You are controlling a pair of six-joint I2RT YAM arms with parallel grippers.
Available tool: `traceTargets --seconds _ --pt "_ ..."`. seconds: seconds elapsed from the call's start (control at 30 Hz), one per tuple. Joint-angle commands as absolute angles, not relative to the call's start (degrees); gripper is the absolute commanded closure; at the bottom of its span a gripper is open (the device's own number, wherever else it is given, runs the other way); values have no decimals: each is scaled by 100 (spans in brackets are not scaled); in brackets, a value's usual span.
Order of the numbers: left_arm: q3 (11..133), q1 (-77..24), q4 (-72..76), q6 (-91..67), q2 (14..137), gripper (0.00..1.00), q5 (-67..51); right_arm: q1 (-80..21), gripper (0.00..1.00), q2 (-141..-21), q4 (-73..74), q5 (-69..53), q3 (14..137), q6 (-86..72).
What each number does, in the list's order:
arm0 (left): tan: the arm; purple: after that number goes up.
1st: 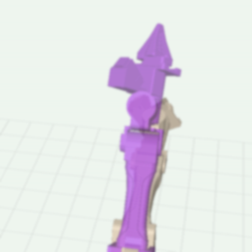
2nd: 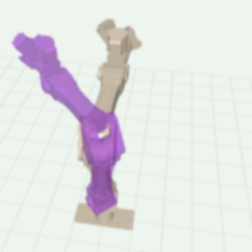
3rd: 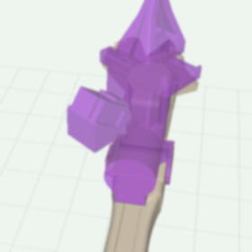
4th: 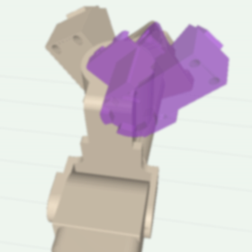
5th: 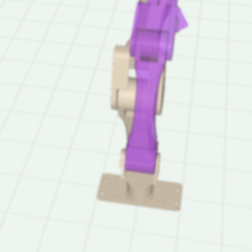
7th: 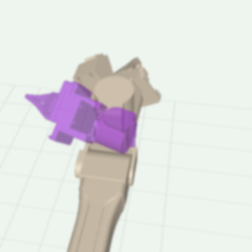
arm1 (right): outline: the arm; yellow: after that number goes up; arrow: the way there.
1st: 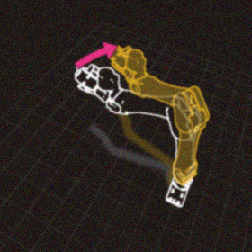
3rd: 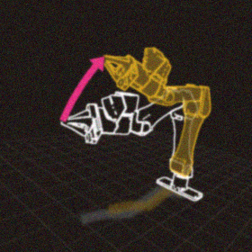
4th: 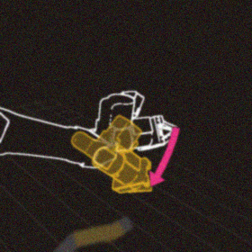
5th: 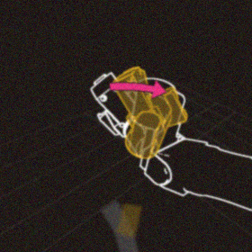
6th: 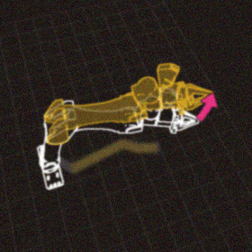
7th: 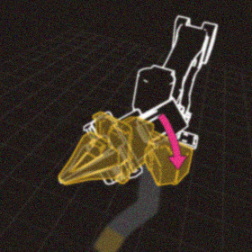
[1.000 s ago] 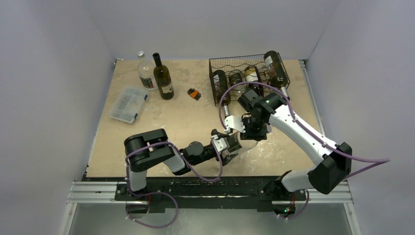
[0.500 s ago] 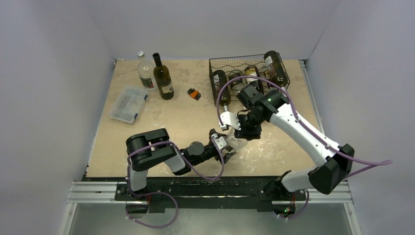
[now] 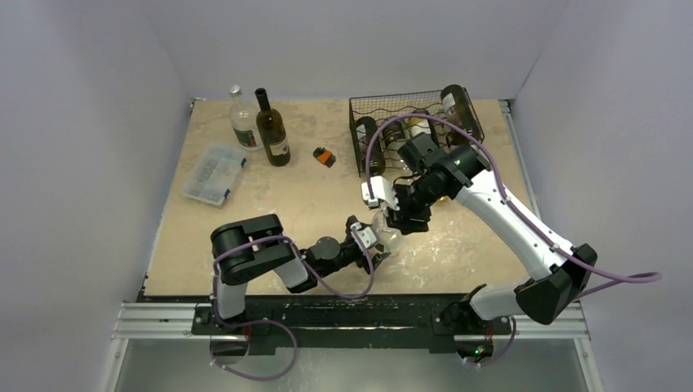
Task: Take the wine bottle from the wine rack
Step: Place the wine bottle at the center of the board.
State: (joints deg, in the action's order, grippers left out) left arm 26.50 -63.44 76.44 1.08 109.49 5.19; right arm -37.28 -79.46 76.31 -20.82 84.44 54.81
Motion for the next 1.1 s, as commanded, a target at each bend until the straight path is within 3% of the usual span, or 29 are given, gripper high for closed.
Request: traceTargets --seconds 0.0,0.17,0.63,0.83,1.07 --pt "2411 -6319 7735 -86 10733 12 625 -3728 40 -7635 7377 -2782 8558 5117" --pt "2246 -6319 7621 -251 10360 7 493 -3492 36 -7217 6789 -3231 8132 4788" --pt "1998 -6319 6937 -760 9388 5 480 -2013 32 -6320 5884 -4282 6819 4784" --pt "2167 -6319 4674 -1207 7979 4 516 -1110 30 -6092 5003 -5153 6127 4679" --pt "3489 -6319 861 -1827 6572 0 658 -83 28 -6077 4087 -6153 5509 4278"
